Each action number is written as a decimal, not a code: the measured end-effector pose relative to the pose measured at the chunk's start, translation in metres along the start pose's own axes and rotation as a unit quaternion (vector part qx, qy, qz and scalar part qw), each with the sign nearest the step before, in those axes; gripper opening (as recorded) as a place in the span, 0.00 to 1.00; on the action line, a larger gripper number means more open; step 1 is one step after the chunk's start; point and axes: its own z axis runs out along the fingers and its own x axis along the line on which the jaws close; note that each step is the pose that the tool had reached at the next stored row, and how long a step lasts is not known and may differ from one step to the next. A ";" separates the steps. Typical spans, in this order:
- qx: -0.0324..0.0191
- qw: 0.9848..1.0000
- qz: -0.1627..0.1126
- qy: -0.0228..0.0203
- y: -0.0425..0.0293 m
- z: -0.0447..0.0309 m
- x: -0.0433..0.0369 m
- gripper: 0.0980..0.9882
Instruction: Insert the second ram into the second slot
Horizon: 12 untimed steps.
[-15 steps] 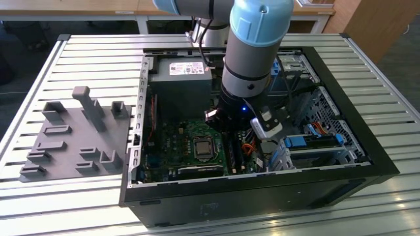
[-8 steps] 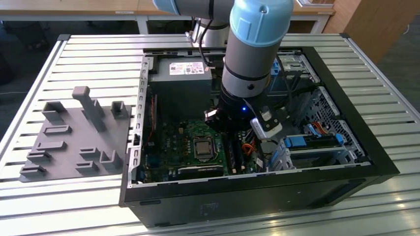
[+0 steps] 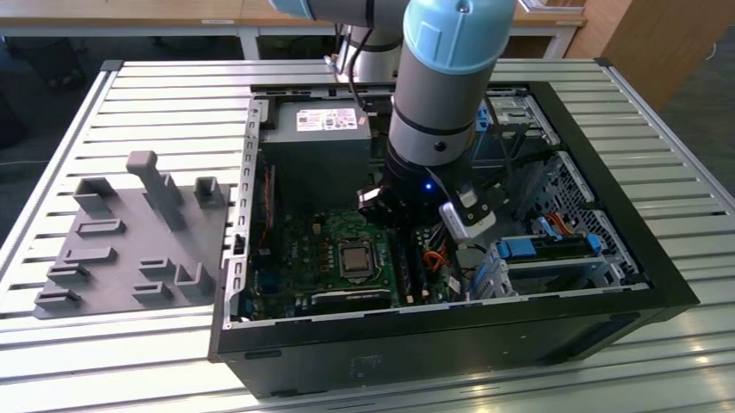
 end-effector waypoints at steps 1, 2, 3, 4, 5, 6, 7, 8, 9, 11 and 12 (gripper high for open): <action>0.000 1.000 0.000 0.000 0.0001 -0.0016 0.0000 0.12; 0.000 1.000 0.000 0.000 0.0001 -0.0035 0.0000 0.12; 0.000 1.000 0.000 0.000 0.0001 -0.0056 0.0001 0.12; 0.000 1.000 0.000 0.000 0.0002 -0.0069 0.0001 0.12; 0.000 1.000 0.000 0.000 0.0002 -0.0078 0.0001 0.12; 0.000 1.000 0.000 0.000 0.0003 -0.0082 0.0001 0.11; 0.001 1.000 0.000 0.000 0.0003 -0.0080 0.0000 0.03; 0.002 1.000 0.000 0.000 0.0002 -0.0081 0.0000 0.03; 0.002 1.000 0.000 0.000 0.0002 -0.0081 0.0001 0.01; 0.002 1.000 0.000 0.000 0.0002 -0.0078 0.0001 0.01; 0.002 1.000 0.000 0.000 0.0002 -0.0070 0.0001 0.01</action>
